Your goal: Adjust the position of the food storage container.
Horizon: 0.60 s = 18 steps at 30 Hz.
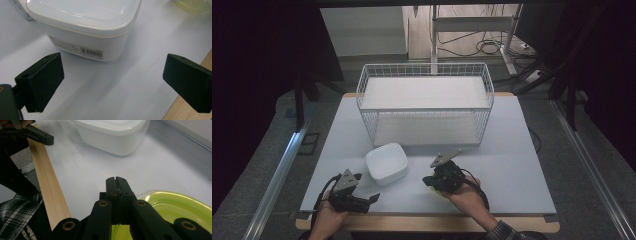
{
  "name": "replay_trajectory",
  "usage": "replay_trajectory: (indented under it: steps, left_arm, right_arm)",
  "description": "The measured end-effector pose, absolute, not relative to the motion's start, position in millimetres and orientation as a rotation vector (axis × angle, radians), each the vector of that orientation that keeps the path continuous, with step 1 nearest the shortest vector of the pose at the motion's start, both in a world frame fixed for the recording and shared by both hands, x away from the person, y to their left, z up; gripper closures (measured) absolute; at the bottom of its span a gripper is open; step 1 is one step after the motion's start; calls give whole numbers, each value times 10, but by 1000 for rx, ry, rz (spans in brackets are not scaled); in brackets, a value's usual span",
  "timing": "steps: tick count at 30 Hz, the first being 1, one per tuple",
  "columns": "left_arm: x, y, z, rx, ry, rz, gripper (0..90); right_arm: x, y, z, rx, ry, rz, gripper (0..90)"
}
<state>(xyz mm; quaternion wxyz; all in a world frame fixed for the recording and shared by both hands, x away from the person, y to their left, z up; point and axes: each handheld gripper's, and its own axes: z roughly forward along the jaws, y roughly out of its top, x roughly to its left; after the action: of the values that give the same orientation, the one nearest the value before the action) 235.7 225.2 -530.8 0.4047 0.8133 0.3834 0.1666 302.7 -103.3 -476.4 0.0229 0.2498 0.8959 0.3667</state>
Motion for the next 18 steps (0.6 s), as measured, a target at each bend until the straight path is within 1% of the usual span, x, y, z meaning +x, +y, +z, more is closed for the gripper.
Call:
replay_trajectory:
  steps: [18]
  left_arm:
    - [2352, 2245, -5306, 2054, 966, 422, 36]
  right_arm:
    - [3042, -1577, -4781, 928, 2661, 1060, 895]
